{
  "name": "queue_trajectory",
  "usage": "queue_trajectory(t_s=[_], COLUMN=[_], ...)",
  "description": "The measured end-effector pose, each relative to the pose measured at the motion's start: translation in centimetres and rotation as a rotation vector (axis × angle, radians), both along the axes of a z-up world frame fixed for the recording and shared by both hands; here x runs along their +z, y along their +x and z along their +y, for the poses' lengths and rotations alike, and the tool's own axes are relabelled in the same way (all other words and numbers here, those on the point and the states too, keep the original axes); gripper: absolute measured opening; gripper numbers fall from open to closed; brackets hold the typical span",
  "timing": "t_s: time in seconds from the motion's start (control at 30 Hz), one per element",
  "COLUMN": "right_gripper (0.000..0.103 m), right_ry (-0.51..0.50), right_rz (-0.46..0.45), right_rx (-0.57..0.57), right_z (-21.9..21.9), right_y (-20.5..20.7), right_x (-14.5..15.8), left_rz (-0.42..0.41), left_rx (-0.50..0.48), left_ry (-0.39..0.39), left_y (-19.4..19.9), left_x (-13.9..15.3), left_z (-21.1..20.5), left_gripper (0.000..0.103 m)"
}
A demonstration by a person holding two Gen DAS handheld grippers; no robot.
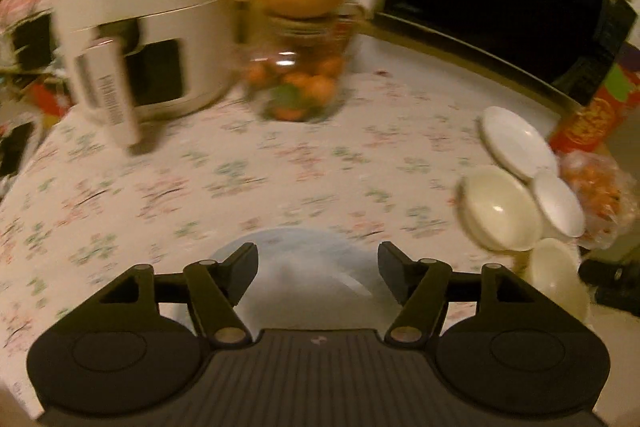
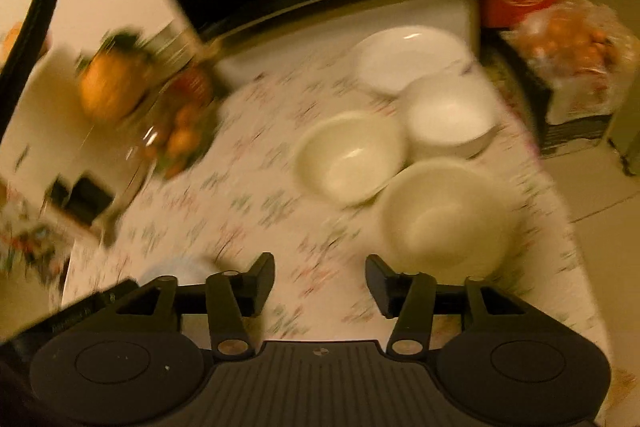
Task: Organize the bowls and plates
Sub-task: 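Move both grippers to the plain white plate by the microwave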
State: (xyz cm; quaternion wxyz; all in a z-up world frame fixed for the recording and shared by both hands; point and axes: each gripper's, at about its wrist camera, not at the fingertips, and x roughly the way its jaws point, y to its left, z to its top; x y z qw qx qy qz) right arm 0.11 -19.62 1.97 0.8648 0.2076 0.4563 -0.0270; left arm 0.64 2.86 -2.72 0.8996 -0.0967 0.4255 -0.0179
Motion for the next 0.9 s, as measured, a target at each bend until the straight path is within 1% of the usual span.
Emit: queue_trajectory(t_s=[0.03, 0.2, 0.3, 0.4, 0.5, 0.57, 0.63, 0.73, 0.8, 0.87, 0.9], right_gripper=[0.058, 0.059, 0.059, 0.06, 0.06, 0.06, 0.056, 0.053, 0.053, 0.047, 0.042], right_ry=[0.01, 0.091, 0.101, 0.128, 0.159, 0.188, 0.222, 0.23, 0.242, 0.263, 0.264], right_rz=[0.001, 0.014, 0.022, -0.009, -0.044, -0.04, -0.028, -0.032, -0.046, -0.048, -0.045], right_rx=[-0.032, -0.152, -0.209, -0.285, -0.342, -0.354, -0.341, -0.328, -0.318, -0.313, -0.305], right_z=[-1.4, -7.5, -11.0, -14.8, -17.6, -18.5, -19.2, -20.0, -20.5, -21.0, -21.1], right_y=[0.2, 1.5, 2.5, 3.5, 4.7, 5.9, 7.3, 9.5, 10.5, 11.7, 12.3], right_x=[0.2, 0.1, -0.4, -0.6, -1.3, -2.4, -3.8, -5.1, -5.4, -6.2, -6.6], left_rz=[-0.001, -0.001, -0.01, -0.007, -0.008, -0.007, -0.006, -0.004, -0.005, -0.001, 0.004], left_rx=[-0.012, -0.047, -0.066, -0.076, -0.069, -0.07, -0.073, -0.084, -0.095, -0.104, -0.106], left_ry=[-0.001, -0.035, -0.055, -0.084, -0.101, -0.099, -0.096, -0.113, -0.128, -0.141, -0.153], left_y=[0.5, 3.3, 5.1, 7.3, 9.5, 11.2, 12.6, 14.5, 15.8, 17.1, 17.8], left_x=[0.0, -0.1, -0.2, -0.5, -0.7, -0.9, -1.1, -1.7, -2.1, -2.6, -3.0], left_z=[-0.7, -4.0, -5.9, -7.7, -9.3, -10.4, -11.6, -13.2, -14.2, -15.2, -15.7], left_gripper=[0.064, 0.065, 0.067, 0.067, 0.067, 0.067, 0.067, 0.066, 0.065, 0.061, 0.06])
